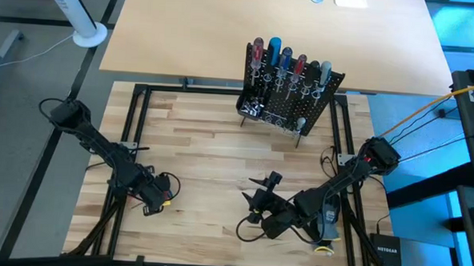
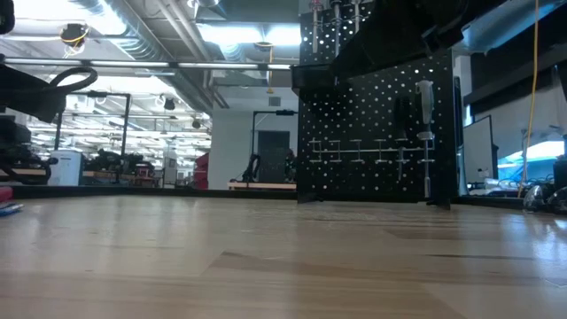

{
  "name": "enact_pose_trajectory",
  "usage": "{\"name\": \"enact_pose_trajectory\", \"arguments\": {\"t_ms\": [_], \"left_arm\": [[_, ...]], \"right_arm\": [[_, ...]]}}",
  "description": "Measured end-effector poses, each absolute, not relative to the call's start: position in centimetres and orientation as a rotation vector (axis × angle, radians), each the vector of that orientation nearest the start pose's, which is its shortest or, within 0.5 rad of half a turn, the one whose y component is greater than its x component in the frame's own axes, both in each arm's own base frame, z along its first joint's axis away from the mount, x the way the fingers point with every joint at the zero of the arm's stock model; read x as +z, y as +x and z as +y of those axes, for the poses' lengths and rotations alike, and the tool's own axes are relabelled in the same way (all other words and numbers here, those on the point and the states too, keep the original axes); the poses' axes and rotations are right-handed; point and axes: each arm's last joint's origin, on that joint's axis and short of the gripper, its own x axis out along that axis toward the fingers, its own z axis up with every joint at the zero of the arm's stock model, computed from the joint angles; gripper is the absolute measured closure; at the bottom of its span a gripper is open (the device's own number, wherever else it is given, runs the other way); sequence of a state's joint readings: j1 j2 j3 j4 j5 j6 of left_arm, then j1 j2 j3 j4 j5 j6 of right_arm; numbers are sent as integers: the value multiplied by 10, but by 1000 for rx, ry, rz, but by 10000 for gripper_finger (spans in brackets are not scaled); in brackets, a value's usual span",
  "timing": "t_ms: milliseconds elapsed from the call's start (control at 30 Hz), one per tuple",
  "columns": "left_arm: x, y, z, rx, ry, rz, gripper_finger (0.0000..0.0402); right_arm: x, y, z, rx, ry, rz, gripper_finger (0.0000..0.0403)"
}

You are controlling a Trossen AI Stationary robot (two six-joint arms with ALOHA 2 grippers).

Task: Hang tools onto peg board
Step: Hang the right red allen wrench on the black pegboard

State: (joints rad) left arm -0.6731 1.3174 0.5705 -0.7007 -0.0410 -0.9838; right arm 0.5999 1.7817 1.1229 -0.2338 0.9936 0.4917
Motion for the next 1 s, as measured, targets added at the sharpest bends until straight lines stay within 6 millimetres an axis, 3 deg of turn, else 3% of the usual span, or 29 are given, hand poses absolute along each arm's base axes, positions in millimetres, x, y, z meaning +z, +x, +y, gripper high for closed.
{"name": "enact_pose_trajectory", "arguments": {"t_ms": [233,467,767,1000], "left_arm": [[144,149,-117,163,-279,1432,399],[165,155,-122,154,-244,1449,400],[213,167,-130,131,-150,1419,399],[259,177,-130,112,-23,1183,400]], "right_arm": [[194,309,183,-497,-179,513,148],[194,309,183,-497,-181,514,148],[194,309,183,-484,-165,520,148],[197,311,184,-491,-127,504,148]]}}
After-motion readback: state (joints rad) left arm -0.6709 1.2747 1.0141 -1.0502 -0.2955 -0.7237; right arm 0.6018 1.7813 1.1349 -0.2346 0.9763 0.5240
